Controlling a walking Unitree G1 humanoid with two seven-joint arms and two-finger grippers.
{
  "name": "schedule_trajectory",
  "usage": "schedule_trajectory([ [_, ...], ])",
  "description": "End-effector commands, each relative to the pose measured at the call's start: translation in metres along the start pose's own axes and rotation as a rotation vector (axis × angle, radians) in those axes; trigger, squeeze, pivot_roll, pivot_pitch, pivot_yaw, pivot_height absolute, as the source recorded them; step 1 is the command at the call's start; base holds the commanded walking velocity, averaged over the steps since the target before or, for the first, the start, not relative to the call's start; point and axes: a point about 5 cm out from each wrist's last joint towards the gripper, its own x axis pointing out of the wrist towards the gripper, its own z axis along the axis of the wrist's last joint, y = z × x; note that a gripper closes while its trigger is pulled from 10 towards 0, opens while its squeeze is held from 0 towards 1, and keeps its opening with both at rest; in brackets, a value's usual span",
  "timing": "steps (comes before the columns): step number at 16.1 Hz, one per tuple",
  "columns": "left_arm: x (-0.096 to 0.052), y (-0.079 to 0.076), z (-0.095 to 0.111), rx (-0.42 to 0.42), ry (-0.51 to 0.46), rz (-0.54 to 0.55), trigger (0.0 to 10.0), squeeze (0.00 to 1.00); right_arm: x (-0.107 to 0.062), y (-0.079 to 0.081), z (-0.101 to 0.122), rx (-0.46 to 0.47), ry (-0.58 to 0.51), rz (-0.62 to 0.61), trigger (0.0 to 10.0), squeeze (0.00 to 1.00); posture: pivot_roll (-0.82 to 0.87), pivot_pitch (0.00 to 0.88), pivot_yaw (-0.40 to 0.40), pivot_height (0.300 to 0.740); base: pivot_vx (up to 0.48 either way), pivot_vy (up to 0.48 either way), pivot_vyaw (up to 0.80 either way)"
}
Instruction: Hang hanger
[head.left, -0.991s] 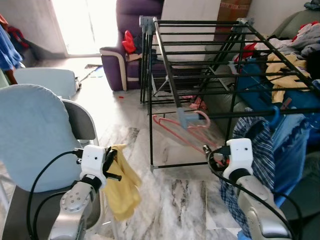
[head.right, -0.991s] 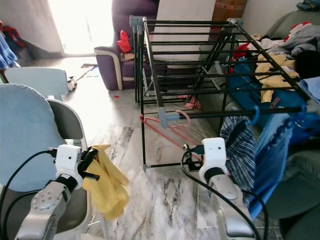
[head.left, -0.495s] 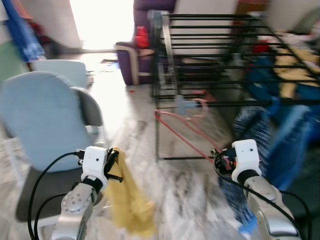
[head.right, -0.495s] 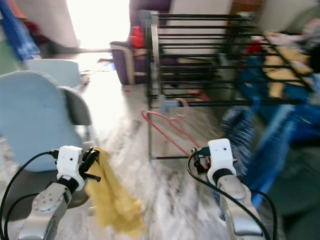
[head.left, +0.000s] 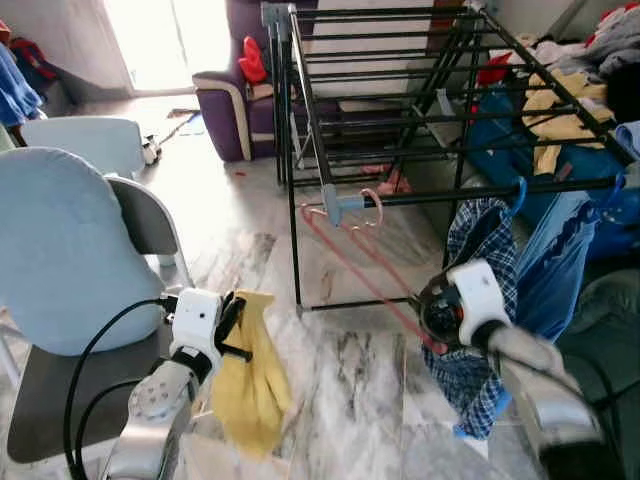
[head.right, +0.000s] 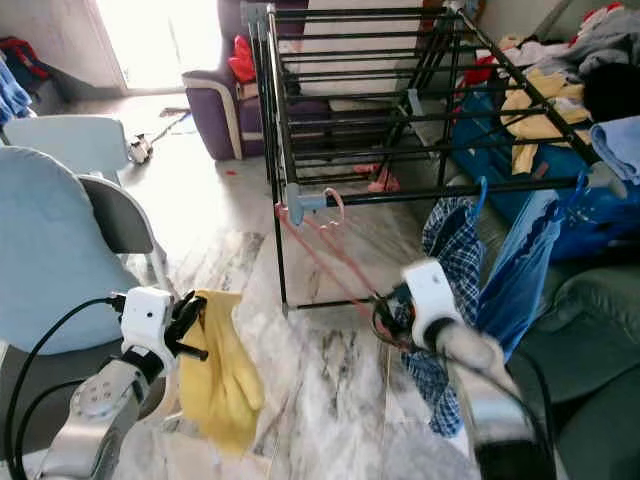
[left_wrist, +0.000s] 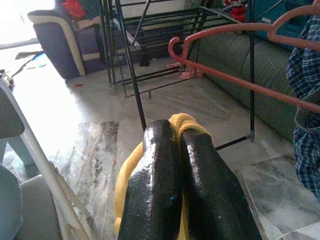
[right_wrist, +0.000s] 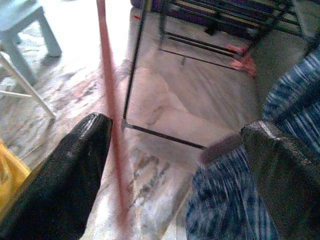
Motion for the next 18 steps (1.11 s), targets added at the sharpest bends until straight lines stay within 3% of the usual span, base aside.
schedule_trajectory([
  [1,0.002,0.003,0.008,0.024,-0.036,0.007,10.0,0.00,0.006,-0.001,0.005,-0.012,-0.014,0.033,10.0,0.00,-0.09,0.016,-0.001,0.740,0.000,0.000,0.00],
  [6,0.000,0.005,0.008,0.032,-0.034,0.013,10.0,0.00,0.028,0.006,0.028,0.007,-0.056,0.178,10.0,0.00,-0.07,0.022,-0.005,0.740,0.000,0.000,0.00],
  [9,0.000,0.005,0.007,0.025,-0.025,0.015,10.0,0.00,0.034,0.010,0.019,0.015,-0.012,0.233,10.0,0.00,-0.07,0.028,-0.006,0.740,0.000,0.000,0.00],
  [10,0.000,0.004,0.006,0.022,-0.022,0.012,10.0,0.00,0.035,0.010,0.012,0.022,0.012,0.237,8.8,0.00,-0.07,0.029,-0.008,0.740,0.000,0.000,0.00],
  [11,0.000,0.004,0.006,0.024,-0.023,0.011,10.0,0.00,0.036,0.010,0.009,0.033,0.016,0.237,0.0,0.00,-0.07,0.029,-0.008,0.740,0.000,0.000,0.00],
  [18,0.001,0.004,0.006,0.034,-0.020,0.013,10.0,0.00,0.050,0.017,0.012,0.080,0.000,0.272,0.0,0.00,-0.06,0.033,-0.013,0.740,0.000,0.000,0.00],
])
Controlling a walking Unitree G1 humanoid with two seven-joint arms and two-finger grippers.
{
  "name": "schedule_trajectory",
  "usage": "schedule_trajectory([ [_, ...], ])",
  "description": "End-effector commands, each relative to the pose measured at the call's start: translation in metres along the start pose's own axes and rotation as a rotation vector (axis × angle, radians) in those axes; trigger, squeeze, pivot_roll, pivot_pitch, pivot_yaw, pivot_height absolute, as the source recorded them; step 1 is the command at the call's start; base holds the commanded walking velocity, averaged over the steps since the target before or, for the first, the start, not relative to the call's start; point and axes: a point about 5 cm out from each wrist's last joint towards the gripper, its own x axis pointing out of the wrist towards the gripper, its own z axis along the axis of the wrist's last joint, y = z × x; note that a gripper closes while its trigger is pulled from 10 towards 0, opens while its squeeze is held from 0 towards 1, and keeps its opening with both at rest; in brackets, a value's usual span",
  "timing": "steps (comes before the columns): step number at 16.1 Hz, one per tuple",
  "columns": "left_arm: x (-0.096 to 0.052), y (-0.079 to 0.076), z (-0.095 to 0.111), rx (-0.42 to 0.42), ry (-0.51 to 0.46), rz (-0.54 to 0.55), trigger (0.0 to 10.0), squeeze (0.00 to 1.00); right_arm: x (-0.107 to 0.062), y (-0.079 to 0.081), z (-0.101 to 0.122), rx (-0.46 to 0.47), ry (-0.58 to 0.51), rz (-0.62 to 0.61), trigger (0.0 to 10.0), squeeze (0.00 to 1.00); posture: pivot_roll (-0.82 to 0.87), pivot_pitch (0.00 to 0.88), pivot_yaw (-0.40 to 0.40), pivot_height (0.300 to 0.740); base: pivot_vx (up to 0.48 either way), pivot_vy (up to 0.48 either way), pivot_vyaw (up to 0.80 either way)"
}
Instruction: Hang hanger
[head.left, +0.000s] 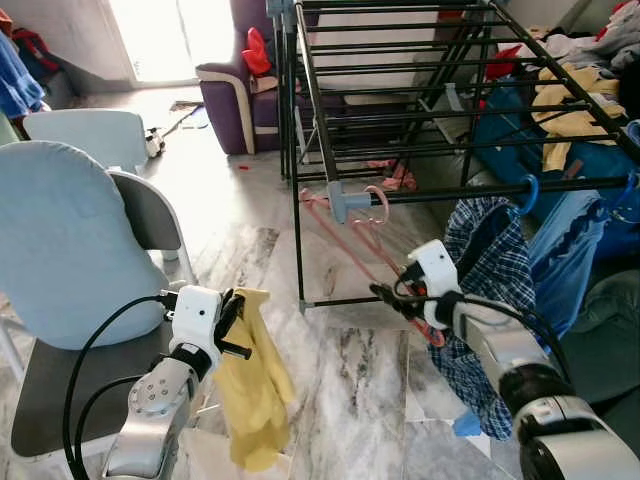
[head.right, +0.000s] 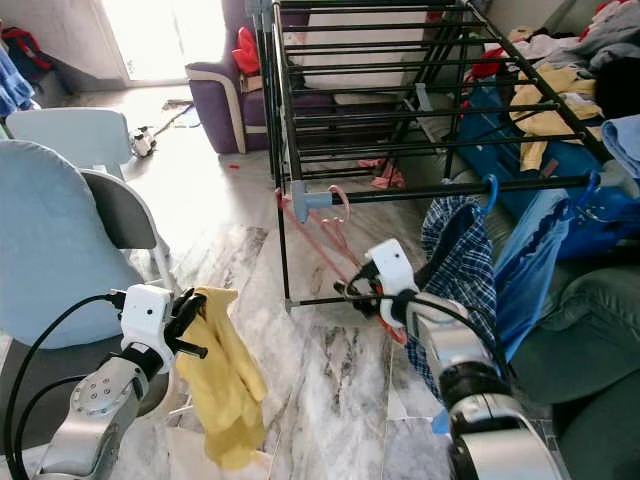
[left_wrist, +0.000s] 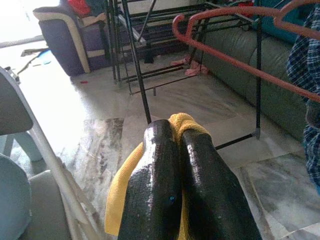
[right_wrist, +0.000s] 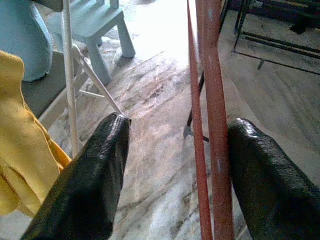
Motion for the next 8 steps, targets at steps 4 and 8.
schedule_trajectory([
  [4,0.0007,0.0013,0.0052,0.022,-0.023,0.011,10.0,0.00,0.0044,-0.0038,0.0093,-0.010,-0.015,-0.004,0.0,0.00,-0.07,0.027,-0.020,0.740,0.000,0.000,0.00],
  [8,0.0008,0.0007,0.0042,0.022,-0.019,0.014,10.0,0.00,0.0033,-0.0036,0.0034,-0.016,-0.001,-0.004,0.0,0.00,-0.07,0.022,-0.021,0.740,0.000,0.000,0.00],
])
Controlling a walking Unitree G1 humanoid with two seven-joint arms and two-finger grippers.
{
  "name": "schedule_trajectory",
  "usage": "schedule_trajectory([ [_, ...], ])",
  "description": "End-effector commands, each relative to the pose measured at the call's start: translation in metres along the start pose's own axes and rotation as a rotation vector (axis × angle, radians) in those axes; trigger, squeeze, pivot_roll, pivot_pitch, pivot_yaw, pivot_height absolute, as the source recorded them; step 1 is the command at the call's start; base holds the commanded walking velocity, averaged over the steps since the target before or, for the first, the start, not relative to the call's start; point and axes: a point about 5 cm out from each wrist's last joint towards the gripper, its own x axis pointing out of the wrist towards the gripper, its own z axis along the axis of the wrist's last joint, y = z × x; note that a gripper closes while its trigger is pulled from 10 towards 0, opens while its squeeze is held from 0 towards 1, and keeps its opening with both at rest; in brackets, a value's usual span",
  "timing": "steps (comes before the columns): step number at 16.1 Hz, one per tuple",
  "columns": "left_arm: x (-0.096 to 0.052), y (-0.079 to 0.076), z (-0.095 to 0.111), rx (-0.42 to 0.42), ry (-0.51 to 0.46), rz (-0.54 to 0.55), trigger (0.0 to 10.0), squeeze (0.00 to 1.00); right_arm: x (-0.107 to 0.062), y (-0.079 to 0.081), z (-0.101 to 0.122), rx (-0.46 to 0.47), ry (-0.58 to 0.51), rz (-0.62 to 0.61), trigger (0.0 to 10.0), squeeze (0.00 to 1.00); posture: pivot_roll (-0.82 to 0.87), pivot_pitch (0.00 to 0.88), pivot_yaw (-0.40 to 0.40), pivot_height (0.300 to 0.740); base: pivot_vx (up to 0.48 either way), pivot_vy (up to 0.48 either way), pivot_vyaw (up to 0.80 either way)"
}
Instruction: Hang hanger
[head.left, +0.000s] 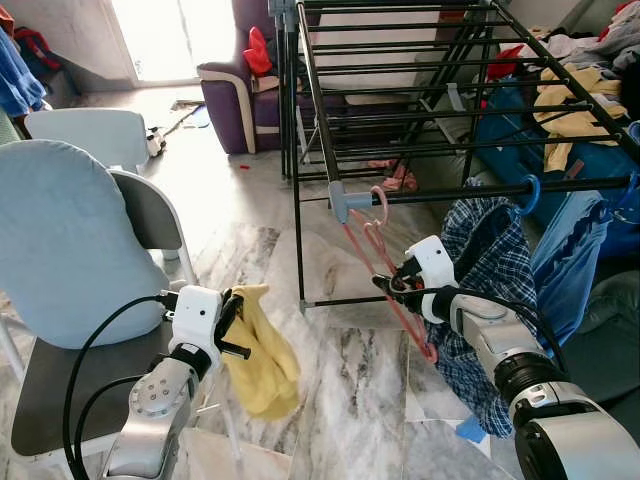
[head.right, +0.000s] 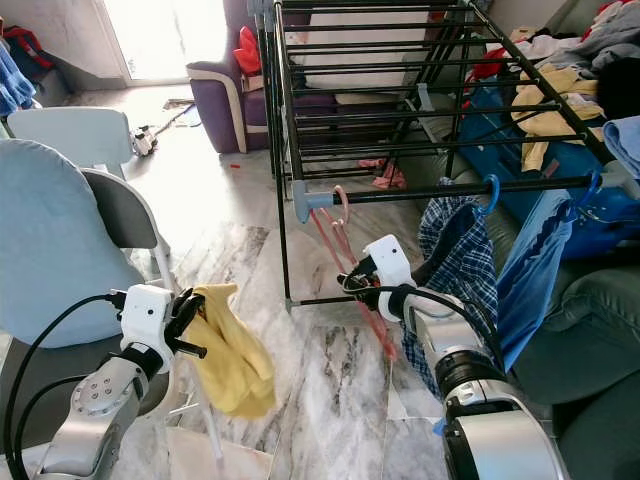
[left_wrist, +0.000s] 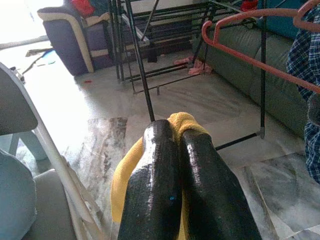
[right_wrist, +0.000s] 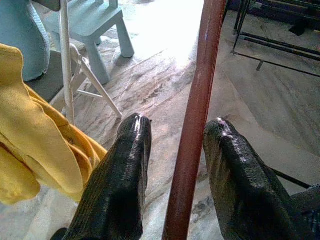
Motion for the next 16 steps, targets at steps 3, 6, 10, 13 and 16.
schedule_trajectory([
  [3,0.002,0.000,0.004,0.016,-0.018,-0.005,10.0,0.00,-0.001,-0.002,-0.001,0.008,-0.004,-0.005,0.0,0.00,-0.07,0.021,-0.018,0.740,0.000,0.000,0.00],
  [6,0.002,0.002,0.004,0.023,-0.015,-0.005,10.0,0.00,-0.004,-0.002,-0.008,0.020,0.003,-0.013,0.0,0.00,-0.07,0.032,-0.018,0.740,0.000,0.000,0.00],
  [10,0.003,0.004,0.003,0.040,-0.004,-0.012,10.0,0.00,-0.005,0.004,-0.019,0.058,0.009,-0.009,0.0,0.00,-0.07,0.014,-0.012,0.740,0.000,0.000,0.00],
  [13,0.004,0.003,0.003,0.044,-0.003,-0.012,10.0,0.00,-0.006,0.007,-0.024,0.076,0.005,-0.006,0.0,0.00,-0.07,0.008,-0.008,0.740,0.000,0.000,0.00],
  [16,0.004,0.001,0.002,0.047,-0.001,-0.014,10.0,0.00,-0.010,0.000,-0.019,0.082,-0.034,-0.060,0.0,0.00,-0.08,0.000,-0.009,0.740,0.000,0.000,0.00],
])
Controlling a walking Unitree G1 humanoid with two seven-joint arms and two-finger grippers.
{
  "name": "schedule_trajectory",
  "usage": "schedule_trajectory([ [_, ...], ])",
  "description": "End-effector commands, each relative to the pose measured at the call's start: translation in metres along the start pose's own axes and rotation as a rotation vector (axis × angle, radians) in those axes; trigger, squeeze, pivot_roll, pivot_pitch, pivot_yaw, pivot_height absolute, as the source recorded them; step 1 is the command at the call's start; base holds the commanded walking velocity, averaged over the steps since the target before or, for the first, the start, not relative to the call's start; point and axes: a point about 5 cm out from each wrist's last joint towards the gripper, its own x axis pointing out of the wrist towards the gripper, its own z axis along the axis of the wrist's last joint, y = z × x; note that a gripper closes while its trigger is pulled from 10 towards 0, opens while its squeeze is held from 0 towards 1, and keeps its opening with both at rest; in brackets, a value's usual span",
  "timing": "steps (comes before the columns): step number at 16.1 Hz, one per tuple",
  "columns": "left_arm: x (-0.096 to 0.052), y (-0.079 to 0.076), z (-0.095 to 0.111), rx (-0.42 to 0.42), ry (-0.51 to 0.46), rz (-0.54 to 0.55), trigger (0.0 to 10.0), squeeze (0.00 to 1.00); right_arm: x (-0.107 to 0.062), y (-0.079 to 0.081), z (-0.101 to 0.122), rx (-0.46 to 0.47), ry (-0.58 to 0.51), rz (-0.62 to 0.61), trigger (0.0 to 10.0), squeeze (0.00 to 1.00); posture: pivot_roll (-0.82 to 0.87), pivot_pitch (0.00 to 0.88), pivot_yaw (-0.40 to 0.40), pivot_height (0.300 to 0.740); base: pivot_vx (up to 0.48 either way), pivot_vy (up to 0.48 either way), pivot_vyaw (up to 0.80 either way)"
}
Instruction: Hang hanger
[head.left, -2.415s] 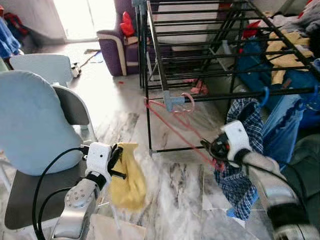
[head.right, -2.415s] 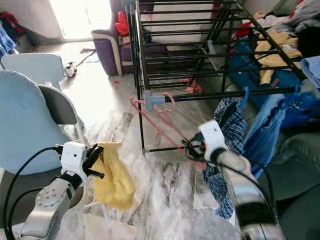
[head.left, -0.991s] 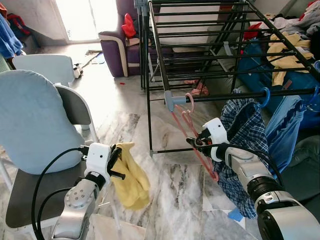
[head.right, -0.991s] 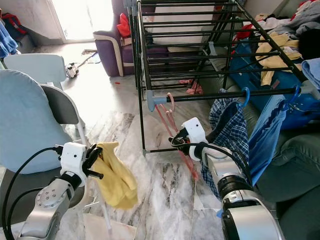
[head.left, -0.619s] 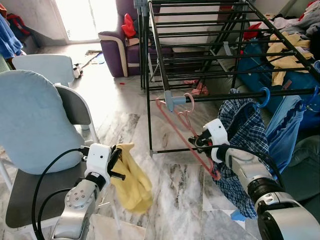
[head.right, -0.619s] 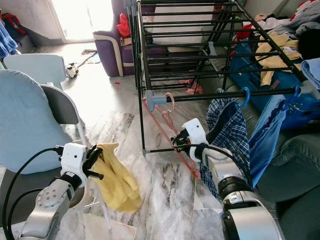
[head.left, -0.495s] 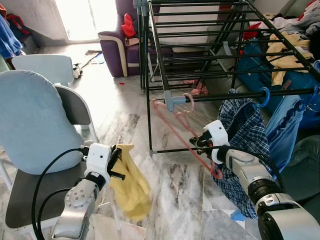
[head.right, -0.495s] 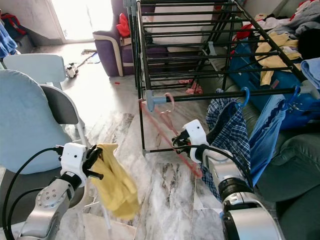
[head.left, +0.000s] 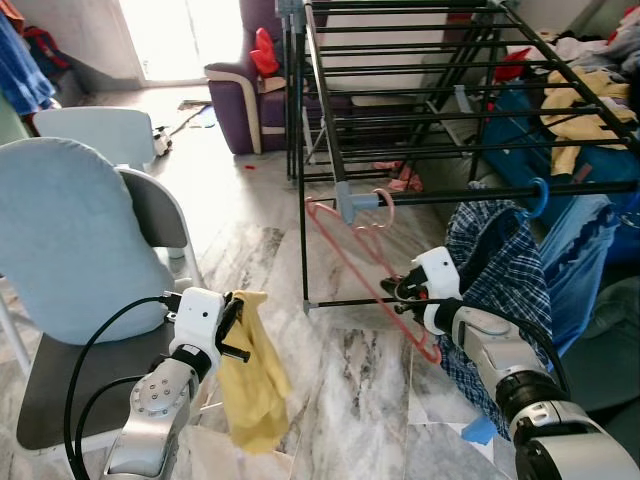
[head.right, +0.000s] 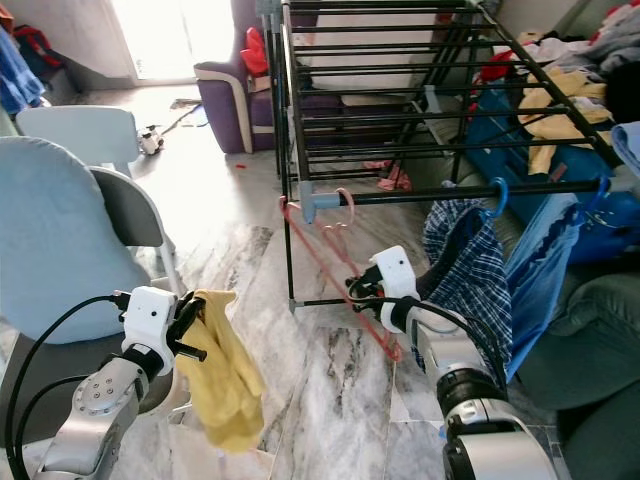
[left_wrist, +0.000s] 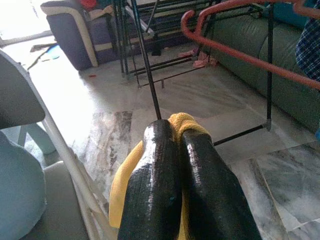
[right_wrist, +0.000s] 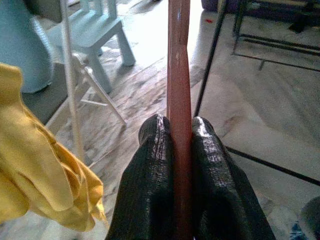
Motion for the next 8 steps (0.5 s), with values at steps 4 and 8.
schedule_trajectory([
  [4,0.000,0.004,0.009,0.018,-0.068,0.041,10.0,0.00,-0.020,-0.016,0.010,0.043,-0.182,-0.233,1.4,0.00,-0.08,0.000,-0.014,0.740,0.000,0.000,0.00],
  [8,-0.001,0.000,0.007,0.008,-0.068,0.038,10.0,0.00,-0.041,0.000,-0.003,0.059,-0.232,-0.274,10.0,0.00,-0.09,0.000,-0.009,0.740,0.000,0.000,0.00],
])
